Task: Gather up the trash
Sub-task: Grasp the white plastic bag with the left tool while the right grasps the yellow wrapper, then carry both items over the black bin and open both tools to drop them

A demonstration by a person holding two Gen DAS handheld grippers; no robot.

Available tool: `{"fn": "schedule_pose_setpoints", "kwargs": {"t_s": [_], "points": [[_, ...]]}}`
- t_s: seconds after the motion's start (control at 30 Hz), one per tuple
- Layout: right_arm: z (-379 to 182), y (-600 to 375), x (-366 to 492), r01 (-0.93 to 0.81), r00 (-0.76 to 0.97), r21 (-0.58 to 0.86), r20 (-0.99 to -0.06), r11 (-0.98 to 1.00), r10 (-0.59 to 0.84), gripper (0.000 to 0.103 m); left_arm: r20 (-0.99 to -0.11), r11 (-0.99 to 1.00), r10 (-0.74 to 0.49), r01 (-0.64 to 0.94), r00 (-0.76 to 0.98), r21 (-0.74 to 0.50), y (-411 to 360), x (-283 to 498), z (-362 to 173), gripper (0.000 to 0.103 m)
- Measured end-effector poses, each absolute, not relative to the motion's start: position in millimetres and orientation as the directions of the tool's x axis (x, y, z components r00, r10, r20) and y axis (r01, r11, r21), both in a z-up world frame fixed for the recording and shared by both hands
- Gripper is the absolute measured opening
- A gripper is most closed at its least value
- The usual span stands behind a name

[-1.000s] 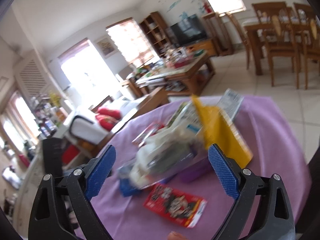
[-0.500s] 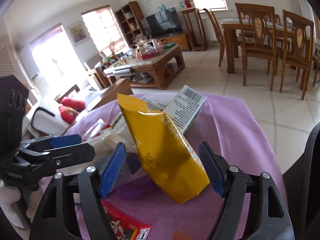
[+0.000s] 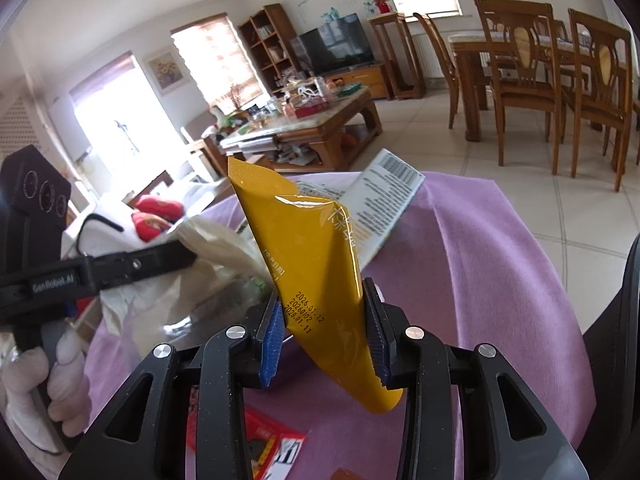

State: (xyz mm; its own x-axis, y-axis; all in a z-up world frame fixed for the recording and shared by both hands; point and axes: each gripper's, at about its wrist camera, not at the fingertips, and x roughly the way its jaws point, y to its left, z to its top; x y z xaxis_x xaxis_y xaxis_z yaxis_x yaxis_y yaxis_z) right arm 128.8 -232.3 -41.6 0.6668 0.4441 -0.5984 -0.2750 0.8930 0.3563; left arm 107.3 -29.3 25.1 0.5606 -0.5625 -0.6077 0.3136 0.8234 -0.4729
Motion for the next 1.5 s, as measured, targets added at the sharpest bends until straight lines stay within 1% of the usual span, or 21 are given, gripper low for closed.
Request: {"fn": "schedule_pose_setpoints", "kwargs": {"t_s": [0.17,0.23,0.33,0.4,0.57,0.7,0.83,0.93,1.07,1.17,1.27,1.33,1.5], "points": [[-25,-241,107,-0.299,0.682,0.361,-0.567,0.884,0.462,0.036,-0.474,0.792,-0.582,0.329,0.66,-0.514,-7,81,61,0.009],[-19,-243,99,-0.305,0.69,0.363,-0.554,0.881,0.467,0.036,-0.44,0.786,-0.581,0.333,0.685,-0.521,-6,75,73,0.009],[-10,-246,88,-0.32,0.687,0.382,-0.536,0.867,0.49,0.036,-0.413,0.77,-0.6,0.356,0.685,-0.529,-12,66,86,0.009],[0,-252,79,-0.328,0.698,0.379,-0.52,0.865,0.492,0.036,-0.409,0.771,-0.604,0.372,0.684,-0.517,-19,59,90,0.009],[30,-288,54,-0.314,0.748,0.346,-0.482,0.884,0.455,0.036,-0.396,0.76,-0.633,0.436,0.666,-0.482,-55,44,104,0.009],[41,-343,32,-0.252,0.795,0.315,-0.472,0.915,0.381,0.036,-0.393,0.729,-0.677,0.492,0.623,-0.476,-102,40,101,0.009],[36,-415,17,-0.142,0.824,0.305,-0.491,0.942,0.283,0.036,-0.389,0.664,-0.746,0.561,0.54,-0.494,-171,44,91,0.009],[22,-473,5,-0.049,0.828,0.307,-0.52,0.951,0.21,0.036,-0.397,0.607,-0.794,0.59,0.459,-0.532,-217,50,73,0.009],[-7,-530,-11,0.041,0.809,0.311,-0.569,0.95,0.151,0.036,-0.415,0.546,-0.837,0.603,0.357,-0.582,-282,61,40,0.009],[-32,-559,-19,0.089,0.79,0.324,-0.599,0.942,0.131,0.037,-0.429,0.508,-0.858,0.593,0.283,-0.624,-323,71,12,0.009],[-49,-577,-28,0.12,0.777,0.339,-0.617,0.933,0.124,0.037,-0.461,0.512,-0.852,0.581,0.249,-0.632,-356,80,-10,0.009],[-57,-584,-29,0.129,0.772,0.346,-0.623,0.929,0.125,0.037,-0.48,0.522,-0.843,0.577,0.241,-0.628,-366,85,-20,0.009],[-75,-584,-26,0.118,0.757,0.36,-0.636,0.925,0.151,0.037,-0.53,0.561,-0.813,0.565,0.24,-0.605,-373,91,-25,0.009]]}}
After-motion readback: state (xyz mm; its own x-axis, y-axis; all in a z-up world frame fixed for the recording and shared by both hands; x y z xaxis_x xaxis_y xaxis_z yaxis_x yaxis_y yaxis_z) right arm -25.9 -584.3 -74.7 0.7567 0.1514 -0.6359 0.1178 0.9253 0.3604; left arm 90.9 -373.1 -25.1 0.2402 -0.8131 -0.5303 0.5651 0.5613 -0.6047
